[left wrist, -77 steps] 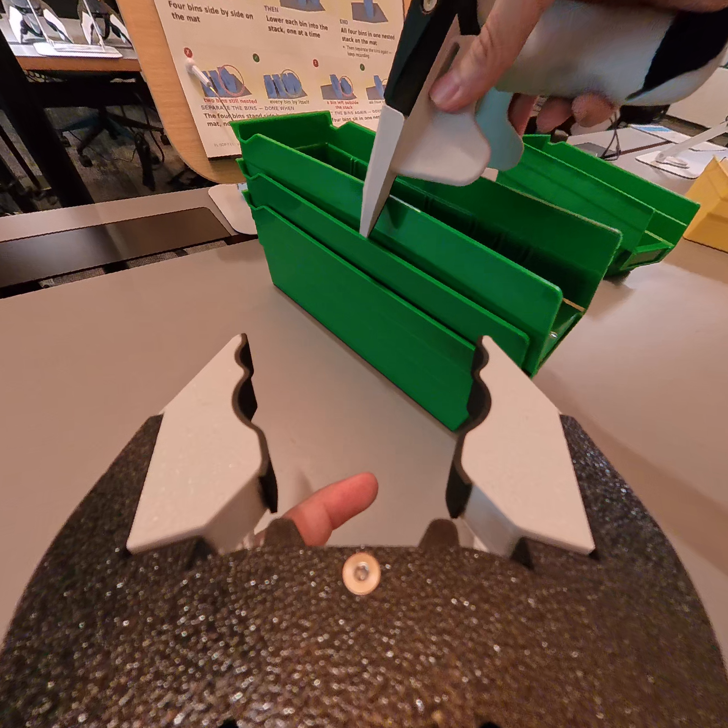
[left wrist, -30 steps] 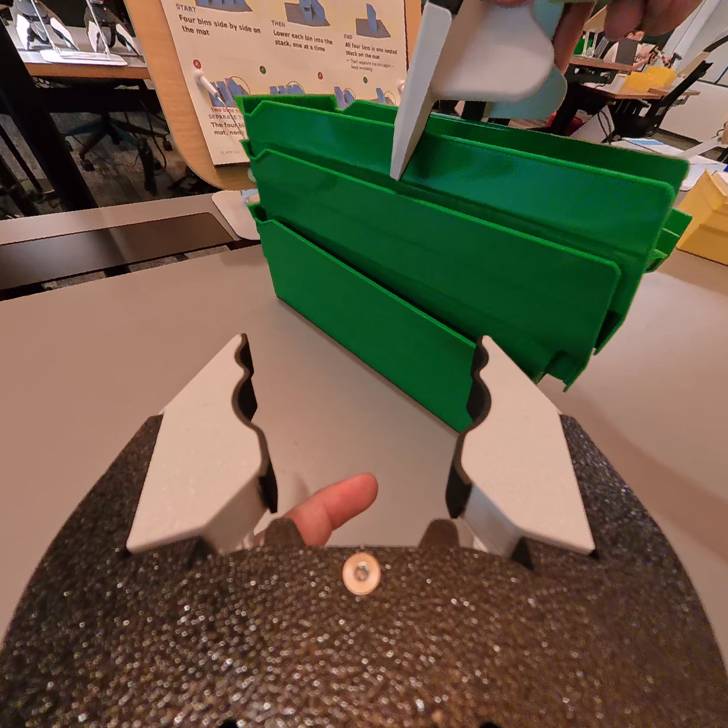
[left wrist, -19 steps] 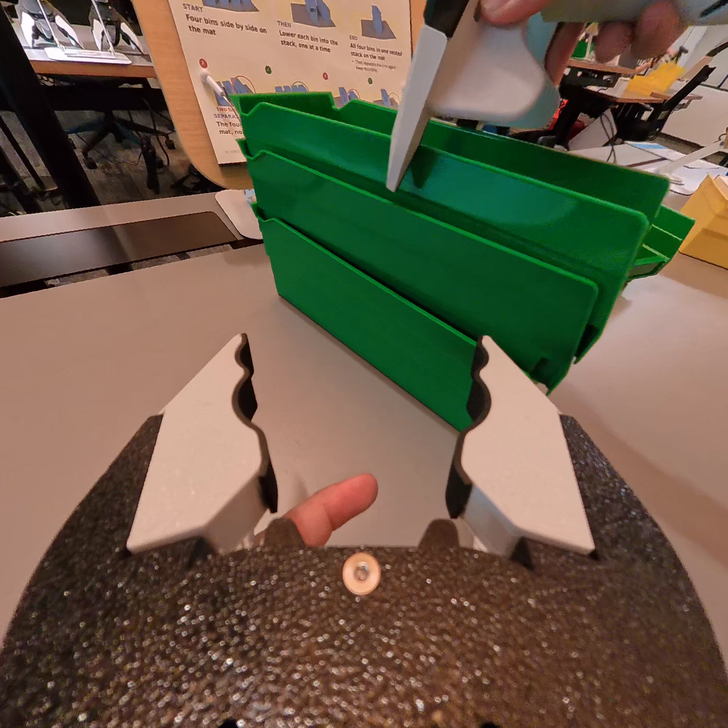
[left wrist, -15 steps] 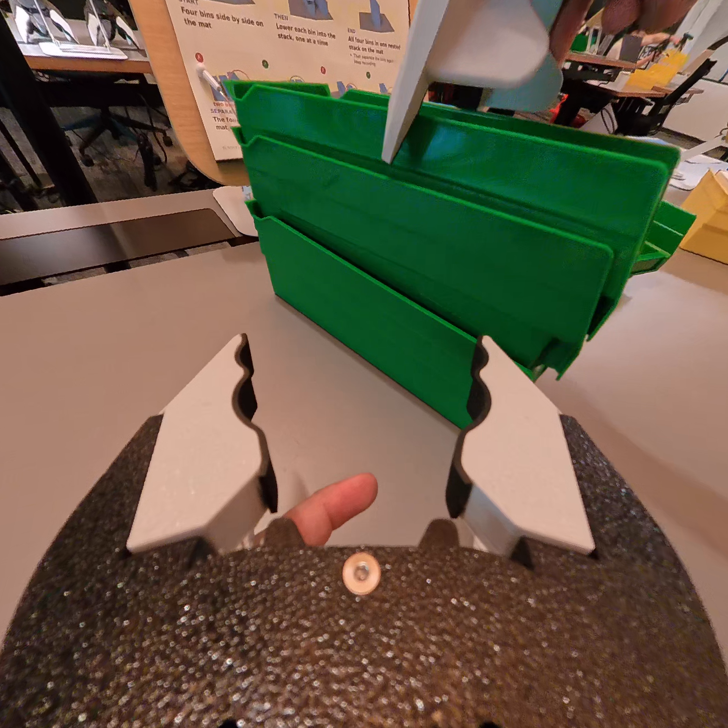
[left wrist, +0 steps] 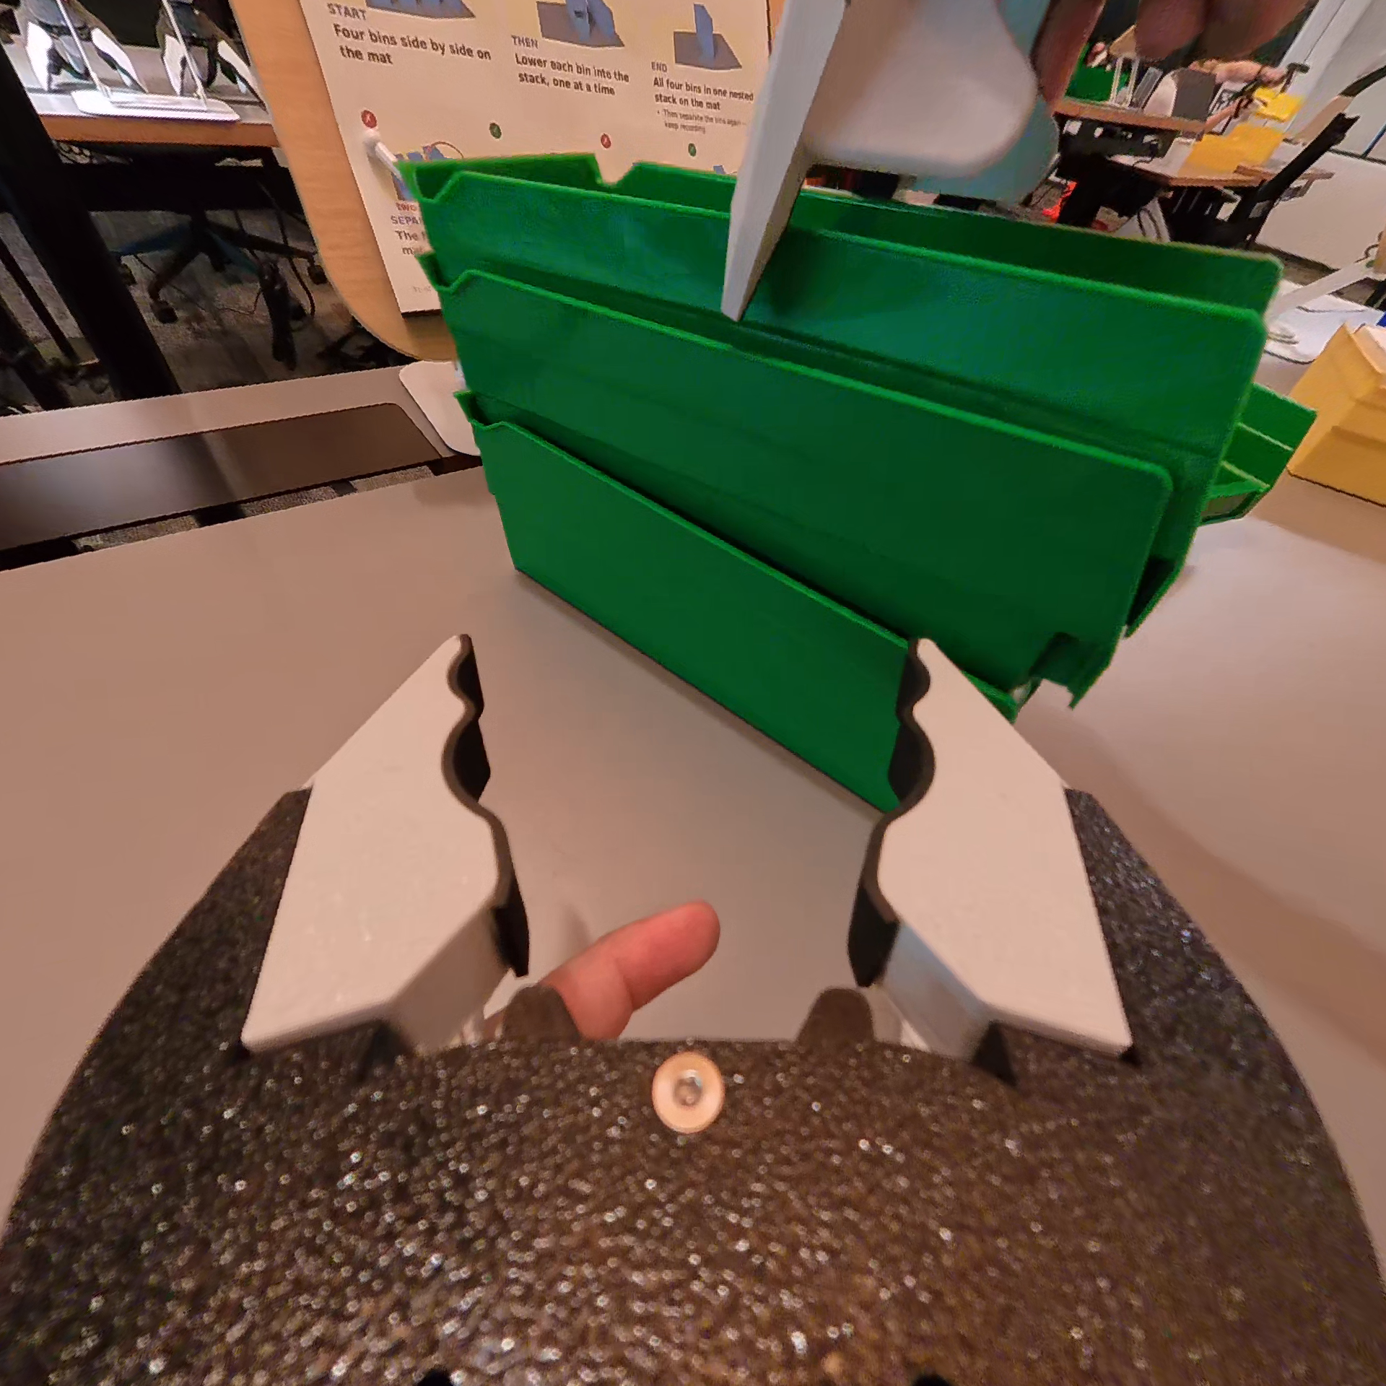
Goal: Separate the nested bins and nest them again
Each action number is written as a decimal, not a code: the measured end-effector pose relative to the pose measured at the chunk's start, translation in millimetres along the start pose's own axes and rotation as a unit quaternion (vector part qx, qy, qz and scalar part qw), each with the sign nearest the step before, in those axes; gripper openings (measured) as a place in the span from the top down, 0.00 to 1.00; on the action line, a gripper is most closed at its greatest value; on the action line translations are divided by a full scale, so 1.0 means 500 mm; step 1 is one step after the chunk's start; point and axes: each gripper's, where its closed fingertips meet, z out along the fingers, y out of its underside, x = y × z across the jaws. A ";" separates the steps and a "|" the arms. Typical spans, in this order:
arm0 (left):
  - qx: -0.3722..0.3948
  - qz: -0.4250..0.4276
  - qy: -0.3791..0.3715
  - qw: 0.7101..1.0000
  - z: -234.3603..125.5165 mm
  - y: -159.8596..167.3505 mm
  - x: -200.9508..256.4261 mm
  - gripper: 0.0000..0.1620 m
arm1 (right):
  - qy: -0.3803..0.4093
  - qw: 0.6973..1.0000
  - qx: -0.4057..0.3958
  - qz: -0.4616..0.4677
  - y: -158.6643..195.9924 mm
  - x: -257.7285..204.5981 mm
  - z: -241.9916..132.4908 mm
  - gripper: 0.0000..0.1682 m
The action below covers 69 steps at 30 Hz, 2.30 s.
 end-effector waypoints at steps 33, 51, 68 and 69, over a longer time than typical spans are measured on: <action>-0.009 -0.002 -0.008 1.000 -0.008 0.007 -0.011 0.33 | 0.022 0.996 -0.081 -0.011 -0.001 0.016 0.004 0.37; -0.006 0.003 0.002 1.000 -0.006 0.001 0.007 0.33 | -0.007 0.999 -0.049 0.011 -0.003 0.027 -0.022 0.39; -0.003 -0.005 0.005 1.000 -0.003 -0.002 0.010 0.33 | -0.002 0.999 -0.045 0.000 -0.015 0.006 -0.010 0.39; -0.001 -0.008 0.006 1.000 -0.002 -0.003 0.011 0.33 | -0.004 0.999 -0.047 -0.001 -0.012 0.006 -0.006 0.39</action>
